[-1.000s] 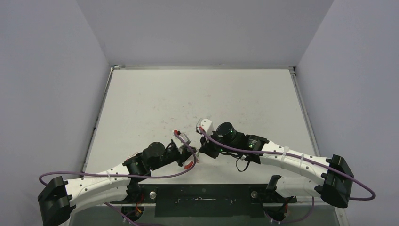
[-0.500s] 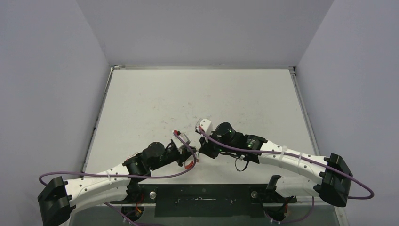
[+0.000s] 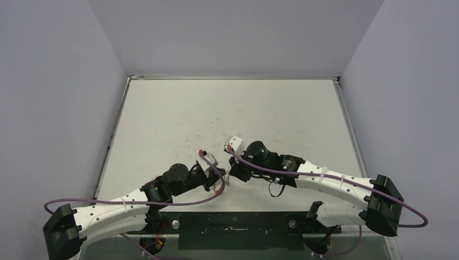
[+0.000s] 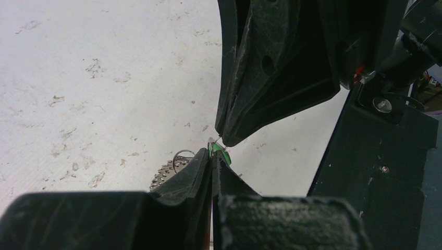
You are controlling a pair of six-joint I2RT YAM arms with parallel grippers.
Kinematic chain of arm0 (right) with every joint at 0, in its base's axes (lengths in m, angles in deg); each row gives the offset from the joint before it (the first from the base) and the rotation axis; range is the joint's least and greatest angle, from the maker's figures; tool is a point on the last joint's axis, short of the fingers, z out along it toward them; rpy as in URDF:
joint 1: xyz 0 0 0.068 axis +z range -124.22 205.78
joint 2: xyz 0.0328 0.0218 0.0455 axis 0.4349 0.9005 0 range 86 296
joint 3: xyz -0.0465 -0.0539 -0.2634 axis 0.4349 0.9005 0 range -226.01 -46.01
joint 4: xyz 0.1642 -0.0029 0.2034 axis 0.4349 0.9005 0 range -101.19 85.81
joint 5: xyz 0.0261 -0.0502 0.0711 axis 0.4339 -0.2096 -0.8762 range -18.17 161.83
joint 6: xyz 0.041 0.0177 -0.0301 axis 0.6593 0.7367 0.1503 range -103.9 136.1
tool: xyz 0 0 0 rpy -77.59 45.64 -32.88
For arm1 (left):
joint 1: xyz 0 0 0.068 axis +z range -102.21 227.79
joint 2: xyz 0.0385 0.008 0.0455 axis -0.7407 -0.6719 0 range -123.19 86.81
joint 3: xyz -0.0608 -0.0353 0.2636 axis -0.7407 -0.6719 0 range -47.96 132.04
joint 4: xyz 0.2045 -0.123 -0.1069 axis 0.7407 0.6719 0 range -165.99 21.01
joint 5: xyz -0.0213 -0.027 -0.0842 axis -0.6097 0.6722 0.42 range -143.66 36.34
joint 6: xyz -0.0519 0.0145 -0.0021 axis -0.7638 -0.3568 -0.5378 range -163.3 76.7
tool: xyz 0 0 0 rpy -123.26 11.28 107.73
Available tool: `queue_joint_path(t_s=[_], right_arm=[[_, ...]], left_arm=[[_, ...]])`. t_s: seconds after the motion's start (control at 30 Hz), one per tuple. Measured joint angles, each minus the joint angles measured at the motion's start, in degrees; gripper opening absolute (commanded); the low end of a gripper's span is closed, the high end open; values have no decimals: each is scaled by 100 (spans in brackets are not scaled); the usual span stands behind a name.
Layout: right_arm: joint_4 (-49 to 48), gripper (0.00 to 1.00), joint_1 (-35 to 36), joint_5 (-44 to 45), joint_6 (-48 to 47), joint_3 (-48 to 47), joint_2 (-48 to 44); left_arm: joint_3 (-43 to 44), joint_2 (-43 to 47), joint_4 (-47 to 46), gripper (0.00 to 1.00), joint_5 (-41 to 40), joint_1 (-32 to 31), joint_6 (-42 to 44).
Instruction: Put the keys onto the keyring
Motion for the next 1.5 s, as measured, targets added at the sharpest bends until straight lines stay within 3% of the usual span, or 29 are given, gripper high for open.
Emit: queue_joint_path(t_s=[1.5], right_arm=[[-72,0,-70,57,131,-63,133]], left_arm=[[-2,2,0,0,70,0,37]])
